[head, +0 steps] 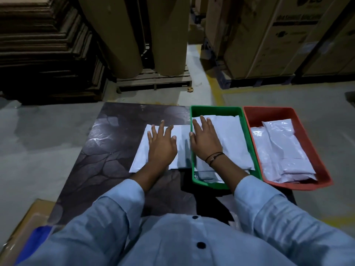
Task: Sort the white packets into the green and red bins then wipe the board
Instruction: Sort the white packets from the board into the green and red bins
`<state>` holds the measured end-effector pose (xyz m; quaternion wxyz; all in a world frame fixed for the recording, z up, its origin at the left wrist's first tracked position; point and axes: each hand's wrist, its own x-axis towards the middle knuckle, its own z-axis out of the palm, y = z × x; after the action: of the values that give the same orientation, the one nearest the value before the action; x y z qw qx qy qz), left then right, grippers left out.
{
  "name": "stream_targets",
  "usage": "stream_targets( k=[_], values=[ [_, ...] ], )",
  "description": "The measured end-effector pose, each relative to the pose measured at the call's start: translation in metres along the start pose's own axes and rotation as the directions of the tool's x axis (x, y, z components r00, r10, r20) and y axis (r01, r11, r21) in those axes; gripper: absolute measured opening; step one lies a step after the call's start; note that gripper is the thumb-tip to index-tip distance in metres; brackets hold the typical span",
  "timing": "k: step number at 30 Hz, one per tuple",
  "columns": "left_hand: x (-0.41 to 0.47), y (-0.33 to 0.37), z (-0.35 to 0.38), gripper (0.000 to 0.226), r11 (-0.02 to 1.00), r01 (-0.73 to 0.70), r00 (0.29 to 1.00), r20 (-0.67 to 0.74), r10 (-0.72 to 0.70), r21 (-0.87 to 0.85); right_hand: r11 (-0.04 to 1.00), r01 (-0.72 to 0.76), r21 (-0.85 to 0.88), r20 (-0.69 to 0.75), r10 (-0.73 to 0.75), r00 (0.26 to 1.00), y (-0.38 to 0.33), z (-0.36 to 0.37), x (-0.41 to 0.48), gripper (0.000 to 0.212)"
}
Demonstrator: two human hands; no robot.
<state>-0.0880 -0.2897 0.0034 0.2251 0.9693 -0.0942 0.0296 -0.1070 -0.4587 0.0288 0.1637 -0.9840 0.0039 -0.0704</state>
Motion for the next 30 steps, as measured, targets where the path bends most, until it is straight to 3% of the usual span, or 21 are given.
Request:
stream_targets(
  k=[7,12,15,18,21,23,27,30],
  values=[
    [0.006,-0.063,-0.005,0.058,0.988,0.153,0.977,0.155,-0.149,-0.01,0.999,0.037,0.029,0.058,-0.039,0.998,-0.068,0.027,0.015,0.057],
    [0.008,-0.087,0.004,0.068,0.982,0.184,0.925,0.33,-0.19,0.048,0.997,-0.064,0.036,0.215,0.055,0.975,-0.09,0.052,0.026,0.061],
    [0.007,-0.1,0.011,0.076,0.979,0.173,0.874,0.441,-0.203,0.106,0.989,-0.142,-0.026,0.341,0.143,0.929,-0.095,0.058,0.028,0.063],
    [0.0,-0.115,0.017,0.081,0.98,0.133,0.845,0.499,-0.191,0.15,0.964,-0.234,-0.126,0.493,0.265,0.828,-0.092,0.071,0.026,0.069],
    [-0.007,-0.131,0.016,0.082,0.978,0.1,0.866,0.468,-0.177,0.184,0.939,-0.306,-0.155,0.56,0.339,0.756,-0.087,0.091,0.02,0.077],
    [-0.01,-0.137,0.015,0.08,0.972,0.107,0.889,0.418,-0.187,0.208,0.946,-0.253,-0.203,0.592,0.324,0.738,-0.087,0.103,0.014,0.078],
    [-0.014,-0.141,0.014,0.08,0.949,0.217,0.903,0.323,-0.285,0.23,0.973,-0.114,-0.199,0.541,0.206,0.816,-0.097,0.114,-0.002,0.065],
    [-0.015,-0.143,0.013,0.086,0.931,0.275,0.899,0.279,-0.337,0.239,0.972,-0.167,-0.163,0.442,0.223,0.869,-0.097,0.115,-0.001,0.062]
  ],
)
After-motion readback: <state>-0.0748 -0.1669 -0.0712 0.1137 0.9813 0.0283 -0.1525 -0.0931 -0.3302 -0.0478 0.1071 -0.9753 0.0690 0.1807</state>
